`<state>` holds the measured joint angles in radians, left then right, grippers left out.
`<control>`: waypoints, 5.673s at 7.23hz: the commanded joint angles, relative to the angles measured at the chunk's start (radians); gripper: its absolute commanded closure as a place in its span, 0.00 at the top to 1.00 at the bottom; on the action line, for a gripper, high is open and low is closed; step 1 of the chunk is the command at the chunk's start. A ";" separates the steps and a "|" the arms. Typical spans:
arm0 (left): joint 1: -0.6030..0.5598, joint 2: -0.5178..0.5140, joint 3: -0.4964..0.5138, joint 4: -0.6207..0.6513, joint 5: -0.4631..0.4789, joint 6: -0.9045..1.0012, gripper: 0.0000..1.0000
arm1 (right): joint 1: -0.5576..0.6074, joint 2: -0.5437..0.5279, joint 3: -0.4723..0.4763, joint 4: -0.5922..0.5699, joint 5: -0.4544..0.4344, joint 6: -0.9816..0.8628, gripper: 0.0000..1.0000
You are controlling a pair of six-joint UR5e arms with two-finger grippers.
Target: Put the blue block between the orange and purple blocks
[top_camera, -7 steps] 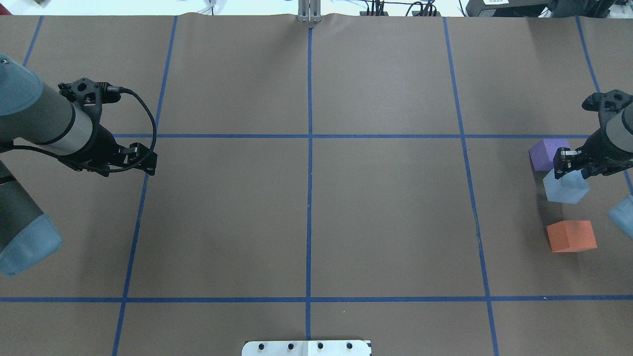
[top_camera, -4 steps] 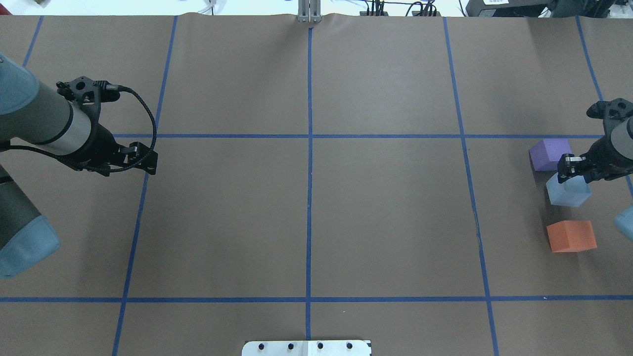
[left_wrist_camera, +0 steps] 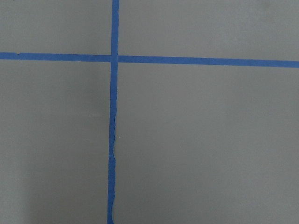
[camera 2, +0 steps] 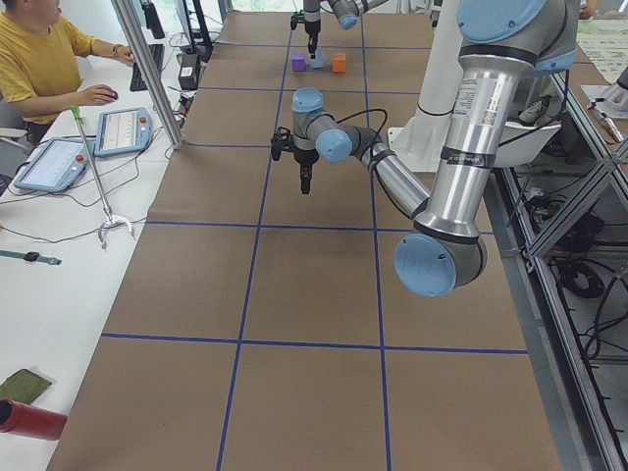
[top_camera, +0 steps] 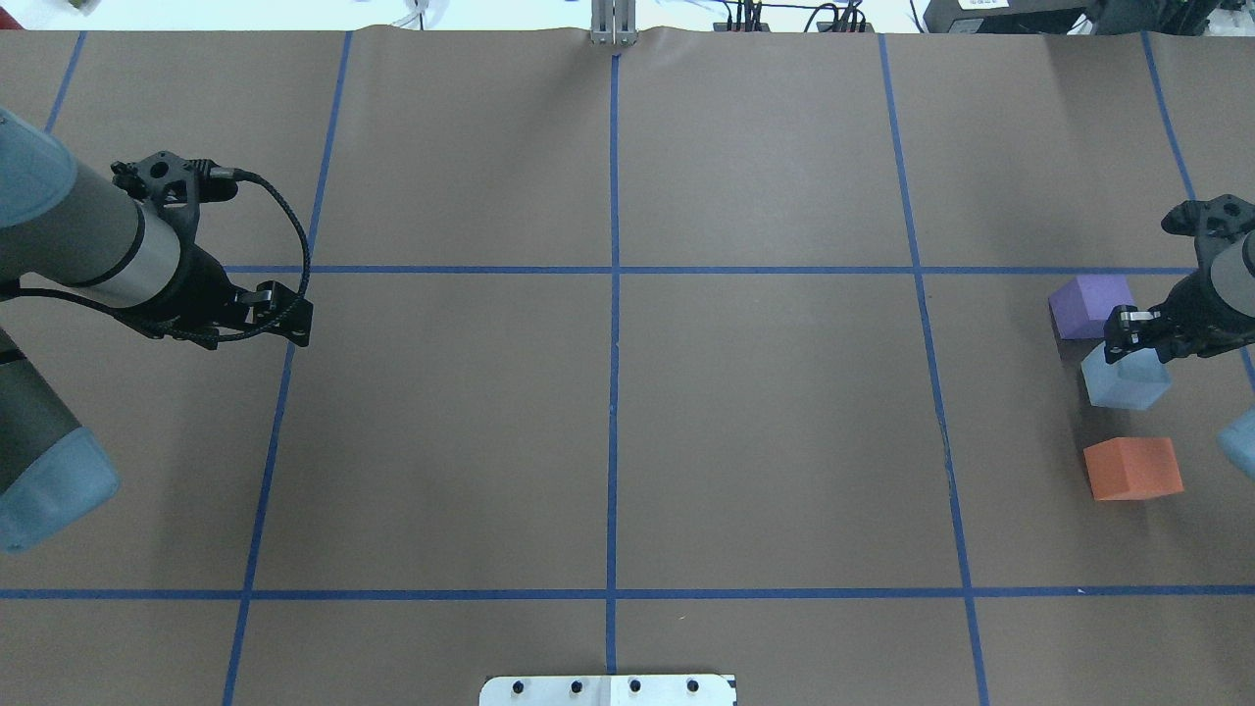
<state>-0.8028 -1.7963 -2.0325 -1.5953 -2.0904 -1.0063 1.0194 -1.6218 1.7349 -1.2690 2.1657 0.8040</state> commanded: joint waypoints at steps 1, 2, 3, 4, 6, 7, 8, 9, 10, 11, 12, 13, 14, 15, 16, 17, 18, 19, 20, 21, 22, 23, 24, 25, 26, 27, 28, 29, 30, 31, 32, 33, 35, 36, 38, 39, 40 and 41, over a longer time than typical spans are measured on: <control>0.001 -0.002 0.000 0.000 0.000 0.000 1.00 | -0.005 -0.001 -0.037 0.077 0.000 -0.002 0.41; -0.001 0.000 0.000 0.000 0.000 0.000 1.00 | -0.008 -0.001 -0.041 0.083 0.000 -0.002 0.47; -0.001 -0.002 -0.002 0.000 0.000 0.000 1.00 | -0.008 0.000 -0.032 0.083 0.006 0.000 0.52; -0.001 0.000 -0.008 0.000 0.000 -0.008 1.00 | -0.008 -0.001 -0.026 0.083 0.006 0.000 0.63; -0.001 0.000 -0.017 0.003 0.000 -0.017 1.00 | -0.010 -0.009 -0.026 0.085 0.006 -0.005 0.63; -0.001 0.000 -0.017 0.003 0.000 -0.017 1.00 | -0.013 -0.009 -0.026 0.085 0.006 -0.003 0.64; -0.001 0.000 -0.018 0.003 0.000 -0.020 1.00 | -0.016 -0.009 -0.026 0.085 0.006 -0.003 0.71; -0.001 0.000 -0.017 0.003 0.000 -0.023 1.00 | -0.018 -0.010 -0.026 0.097 0.006 -0.003 0.71; -0.001 0.000 -0.017 0.003 0.000 -0.023 1.00 | -0.024 -0.023 -0.029 0.121 0.006 -0.003 0.71; 0.001 0.000 -0.015 0.003 0.000 -0.023 1.00 | -0.024 -0.026 -0.029 0.131 0.008 -0.002 1.00; 0.001 0.000 -0.015 0.003 0.000 -0.023 1.00 | -0.024 -0.026 -0.026 0.132 0.008 -0.003 1.00; 0.001 0.000 -0.015 0.003 0.000 -0.023 1.00 | -0.022 -0.026 -0.025 0.146 0.008 -0.005 1.00; 0.001 0.000 -0.015 0.003 0.000 -0.023 1.00 | -0.021 -0.038 -0.006 0.157 0.006 -0.005 1.00; 0.001 0.000 -0.015 0.003 0.000 -0.023 1.00 | -0.018 -0.067 0.052 0.157 0.008 -0.005 1.00; 0.001 0.000 -0.015 0.003 0.000 -0.023 1.00 | -0.001 -0.108 0.128 0.157 0.008 -0.005 1.00; -0.001 0.002 -0.015 0.003 0.000 -0.021 1.00 | 0.066 -0.127 0.171 0.155 0.014 -0.008 1.00; -0.013 0.002 -0.024 0.002 -0.002 -0.012 1.00 | 0.161 -0.119 0.167 0.145 0.108 -0.037 1.00; -0.051 0.026 -0.043 0.002 -0.020 0.009 1.00 | 0.282 -0.118 0.131 0.137 0.197 -0.183 1.00; -0.131 0.064 -0.051 0.002 -0.083 0.100 1.00 | 0.345 -0.115 0.103 0.070 0.210 -0.319 1.00; -0.229 0.119 -0.048 0.003 -0.146 0.236 1.00 | 0.402 -0.078 0.098 -0.049 0.200 -0.442 1.00; -0.334 0.171 -0.032 0.005 -0.177 0.391 1.00 | 0.451 -0.034 0.098 -0.167 0.201 -0.533 1.00; -0.430 0.205 0.022 0.005 -0.207 0.560 1.00 | 0.484 0.011 0.100 -0.259 0.198 -0.581 1.00; -0.522 0.225 0.085 0.005 -0.226 0.707 1.00 | 0.496 0.029 0.100 -0.301 0.197 -0.595 1.00; -0.611 0.230 0.153 0.005 -0.237 0.826 1.00 | 0.508 0.028 0.098 -0.303 0.197 -0.603 1.00; -0.701 0.230 0.229 0.002 -0.237 0.945 1.00 | 0.513 0.010 0.098 -0.303 0.197 -0.624 1.00; -0.729 0.229 0.265 0.005 -0.234 0.990 1.00 | 0.512 -0.006 0.100 -0.303 0.197 -0.631 1.00; -0.731 0.229 0.276 0.012 -0.234 0.982 1.00 | 0.512 -0.012 0.101 -0.303 0.195 -0.631 1.00; -0.731 0.212 0.267 0.094 -0.235 0.974 1.00 | 0.508 -0.016 0.101 -0.303 0.181 -0.629 1.00; -0.731 0.189 0.265 0.130 -0.235 0.959 1.00 | 0.502 -0.018 0.101 -0.303 0.157 -0.629 1.00; -0.731 0.193 0.264 0.127 -0.237 0.959 1.00 | 0.502 -0.021 0.100 -0.303 0.157 -0.628 1.00; -0.731 0.198 0.259 0.123 -0.237 0.959 1.00 | 0.499 -0.020 0.100 -0.303 0.157 -0.619 1.00; -0.731 0.202 0.258 0.124 -0.237 0.957 1.00 | 0.496 -0.020 0.100 -0.303 0.155 -0.621 1.00; -0.731 0.201 0.256 0.115 -0.237 0.959 1.00 | 0.496 -0.047 0.100 -0.303 0.155 -0.629 1.00; -0.731 0.202 0.249 0.115 -0.237 0.959 1.00 | 0.496 -0.064 0.100 -0.303 0.154 -0.631 1.00; -0.730 0.201 0.259 0.117 -0.238 0.956 1.00 | 0.495 -0.066 0.075 -0.302 0.152 -0.629 1.00; -0.730 0.201 0.249 0.120 -0.237 0.957 1.00 | 0.495 -0.057 0.077 -0.300 0.135 -0.628 1.00; -0.730 0.199 0.250 0.118 -0.235 0.957 1.00 | 0.490 -0.055 0.080 -0.297 0.106 -0.629 1.00; -0.728 0.199 0.252 0.118 -0.235 0.957 1.00 | 0.487 -0.052 0.081 -0.297 0.108 -0.628 1.00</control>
<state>-1.5322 -1.5962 -1.7813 -1.4771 -2.3262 -0.0492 1.5105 -1.6776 1.8144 -1.5675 2.2844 0.1755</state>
